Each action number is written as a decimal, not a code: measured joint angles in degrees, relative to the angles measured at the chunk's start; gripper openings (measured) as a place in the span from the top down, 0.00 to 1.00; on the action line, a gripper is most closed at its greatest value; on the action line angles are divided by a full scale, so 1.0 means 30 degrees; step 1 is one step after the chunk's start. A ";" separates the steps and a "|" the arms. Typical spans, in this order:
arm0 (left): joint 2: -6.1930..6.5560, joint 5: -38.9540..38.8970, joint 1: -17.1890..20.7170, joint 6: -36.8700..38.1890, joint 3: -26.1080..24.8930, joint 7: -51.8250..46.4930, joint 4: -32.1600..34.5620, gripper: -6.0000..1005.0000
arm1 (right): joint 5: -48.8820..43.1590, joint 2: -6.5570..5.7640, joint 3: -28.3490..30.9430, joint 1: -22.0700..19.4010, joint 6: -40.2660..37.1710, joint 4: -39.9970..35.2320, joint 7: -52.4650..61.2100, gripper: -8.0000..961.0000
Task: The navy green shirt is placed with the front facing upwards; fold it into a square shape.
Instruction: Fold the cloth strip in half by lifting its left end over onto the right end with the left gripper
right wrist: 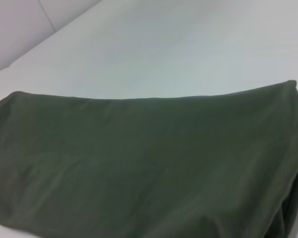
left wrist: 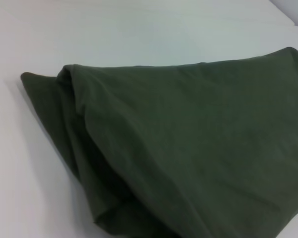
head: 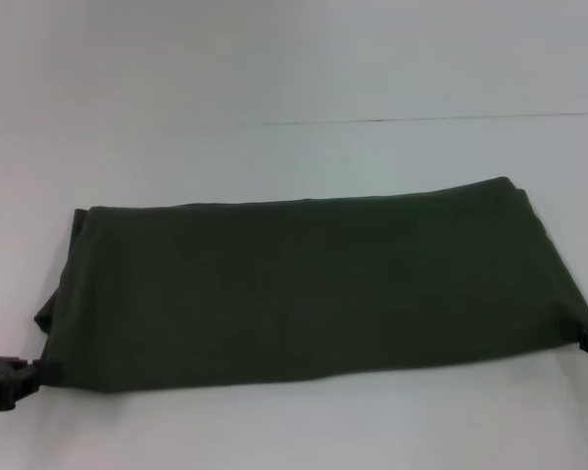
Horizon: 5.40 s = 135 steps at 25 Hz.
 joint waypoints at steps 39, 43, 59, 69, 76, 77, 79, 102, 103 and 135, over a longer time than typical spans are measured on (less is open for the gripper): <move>-0.0054 -0.0123 -0.0055 0.0112 -0.0236 0.0347 -0.0514 0.75 | -0.0024 -0.0075 0.2181 -0.1410 -0.2257 -0.1005 -0.2258 0.78; -0.0015 -0.0145 -0.0092 0.0039 -0.0408 0.0060 -0.0542 0.66 | -0.0022 0.0117 0.2561 -0.1406 -0.1936 -0.1514 -0.2419 0.52; 0.0366 -0.2361 -0.0670 -0.1650 -0.3208 -0.0388 -0.1077 0.22 | 0.1817 -0.0055 0.3581 -0.0398 -0.3396 -0.2009 -0.4283 0.14; 0.0526 -0.1819 -0.1458 -0.3198 -0.0561 -0.4779 -0.1136 0.18 | 0.1726 0.0419 -0.2048 -0.0054 -0.5746 -0.2361 -0.5867 0.03; 0.0709 -0.0081 -0.1919 -0.3207 -0.0041 -0.8847 -0.0650 0.17 | 0.1729 0.0407 -0.2677 0.0006 -0.6006 -0.2481 -0.5861 0.04; 0.0709 0.0063 -0.1934 -0.3214 0.0011 -0.9169 -0.0644 0.16 | 0.1733 0.0410 -0.2682 0.0018 -0.5966 -0.2478 -0.5872 0.04; 0.0701 0.0125 -0.1960 -0.3216 0.0155 -0.9750 -0.0640 0.16 | 0.1741 0.0432 -0.2691 0.0106 -0.5844 -0.2405 -0.5887 0.04; 0.0555 0.1295 -0.2385 -0.4556 0.2330 -1.1185 -0.0967 0.13 | 0.1723 0.0461 -0.2724 0.0727 -0.4873 -0.1343 -0.5791 0.04; 0.0554 0.1297 -0.2387 -0.4558 0.2390 -1.1186 -0.1036 0.12 | 0.1723 0.0462 -0.2727 0.0737 -0.4861 -0.1335 -0.5786 0.04; 0.0364 0.1347 -0.2404 -0.5123 0.2661 -1.1012 -0.1697 0.12 | 0.1728 0.0462 -0.2759 0.0781 -0.3860 -0.0834 -0.5771 0.05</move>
